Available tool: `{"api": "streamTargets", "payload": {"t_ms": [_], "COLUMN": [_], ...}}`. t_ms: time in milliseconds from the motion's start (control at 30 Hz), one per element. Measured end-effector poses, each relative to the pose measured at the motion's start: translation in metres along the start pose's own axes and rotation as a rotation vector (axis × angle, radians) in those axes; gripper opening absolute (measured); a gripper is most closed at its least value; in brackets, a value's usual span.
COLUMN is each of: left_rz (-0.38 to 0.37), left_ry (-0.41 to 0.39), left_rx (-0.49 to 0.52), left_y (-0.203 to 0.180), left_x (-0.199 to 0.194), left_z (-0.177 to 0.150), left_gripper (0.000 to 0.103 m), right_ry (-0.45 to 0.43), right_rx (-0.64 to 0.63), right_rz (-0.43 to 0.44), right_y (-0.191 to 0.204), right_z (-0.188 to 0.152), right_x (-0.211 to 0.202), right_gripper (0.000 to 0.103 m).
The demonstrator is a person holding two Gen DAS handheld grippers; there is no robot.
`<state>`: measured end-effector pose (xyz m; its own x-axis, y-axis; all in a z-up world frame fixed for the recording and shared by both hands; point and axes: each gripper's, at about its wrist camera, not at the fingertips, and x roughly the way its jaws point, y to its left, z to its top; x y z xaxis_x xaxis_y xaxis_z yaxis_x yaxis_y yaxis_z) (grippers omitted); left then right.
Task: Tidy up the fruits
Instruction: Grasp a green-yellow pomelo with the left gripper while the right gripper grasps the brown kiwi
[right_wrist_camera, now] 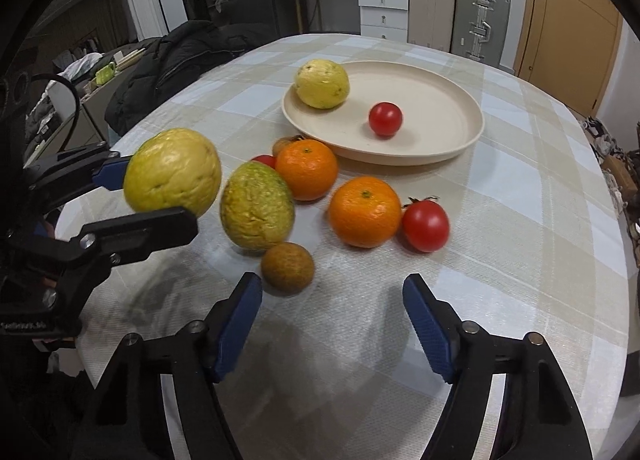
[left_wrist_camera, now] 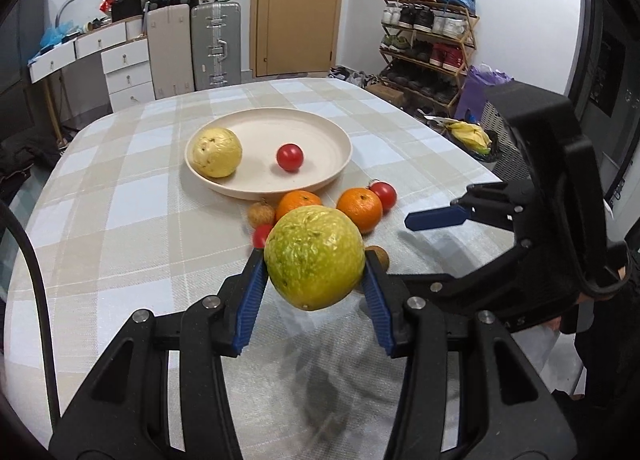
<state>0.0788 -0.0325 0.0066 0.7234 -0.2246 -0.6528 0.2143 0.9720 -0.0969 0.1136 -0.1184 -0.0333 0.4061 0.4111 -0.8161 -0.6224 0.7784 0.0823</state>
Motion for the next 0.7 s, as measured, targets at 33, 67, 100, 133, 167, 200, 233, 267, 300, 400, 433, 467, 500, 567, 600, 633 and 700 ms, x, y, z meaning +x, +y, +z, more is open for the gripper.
{"api": "streamTargets", "payload": {"t_ms": [33, 67, 100, 133, 167, 200, 233, 267, 300, 400, 433, 467, 500, 567, 600, 633, 700], "left_rz": [0.008, 0.014, 0.018, 0.02, 0.019, 0.019, 0.021, 0.024, 0.028, 0.032, 0.034, 0.035, 0.036, 0.039, 0.041, 0.043, 0.047], "left_ry": [-0.004, -0.009, -0.011, -0.012, -0.011, -0.012, -0.014, -0.015, -0.014, -0.02, -0.025, -0.028, -0.03, -0.033, -0.036, -0.039, -0.039], "left_rx": [-0.005, -0.011, -0.016, -0.023, -0.031, -0.04, -0.046, -0.051, -0.055, -0.066, -0.068, -0.069, -0.07, -0.074, -0.077, -0.079, -0.079], "left_y": [0.001, 0.003, 0.005, 0.006, 0.008, 0.01, 0.011, 0.012, 0.013, 0.015, 0.016, 0.016, 0.017, 0.017, 0.018, 0.019, 0.019], "left_x": [-0.001, -0.001, -0.001, -0.001, 0.0, 0.0, 0.0, 0.001, 0.002, 0.002, 0.001, 0.001, 0.0, 0.0, -0.001, -0.001, -0.001], "left_z": [0.0, 0.001, 0.001, 0.001, 0.001, 0.001, 0.001, 0.001, 0.001, 0.002, 0.002, 0.003, 0.003, 0.004, 0.004, 0.004, 0.005], "left_gripper": [0.045, 0.045, 0.045, 0.045, 0.045, 0.045, 0.045, 0.045, 0.045, 0.045, 0.045, 0.045, 0.045, 0.045, 0.045, 0.045, 0.045], "right_ry": [-0.003, -0.004, -0.004, -0.005, -0.003, 0.0, 0.004, 0.003, -0.001, -0.003, -0.004, -0.004, -0.004, -0.009, -0.011, -0.012, -0.016], "right_rx": [-0.003, -0.009, -0.017, -0.023, -0.026, -0.025, -0.024, -0.026, -0.03, -0.034, -0.037, -0.043, -0.049, -0.058, -0.063, -0.066, -0.076], "right_rz": [0.012, 0.019, 0.021, 0.018, 0.018, 0.021, 0.02, 0.016, 0.01, -0.006, -0.014, -0.021, -0.028, -0.032, -0.033, -0.033, -0.032], "right_y": [0.002, 0.004, 0.007, 0.009, 0.01, 0.011, 0.013, 0.014, 0.015, 0.018, 0.02, 0.021, 0.022, 0.024, 0.025, 0.025, 0.026], "right_z": [0.0, 0.0, 0.0, 0.0, 0.0, 0.0, 0.0, 0.0, 0.0, 0.001, 0.001, 0.001, 0.001, 0.001, 0.001, 0.002, 0.001], "right_x": [0.0, 0.0, 0.0, 0.001, 0.002, 0.003, 0.005, 0.006, 0.006, 0.008, 0.008, 0.009, 0.009, 0.01, 0.01, 0.011, 0.011], "right_gripper": [0.068, 0.067, 0.064, 0.059, 0.056, 0.053, 0.053, 0.053, 0.053, 0.051, 0.05, 0.049, 0.044, 0.04, 0.036, 0.034, 0.031]}}
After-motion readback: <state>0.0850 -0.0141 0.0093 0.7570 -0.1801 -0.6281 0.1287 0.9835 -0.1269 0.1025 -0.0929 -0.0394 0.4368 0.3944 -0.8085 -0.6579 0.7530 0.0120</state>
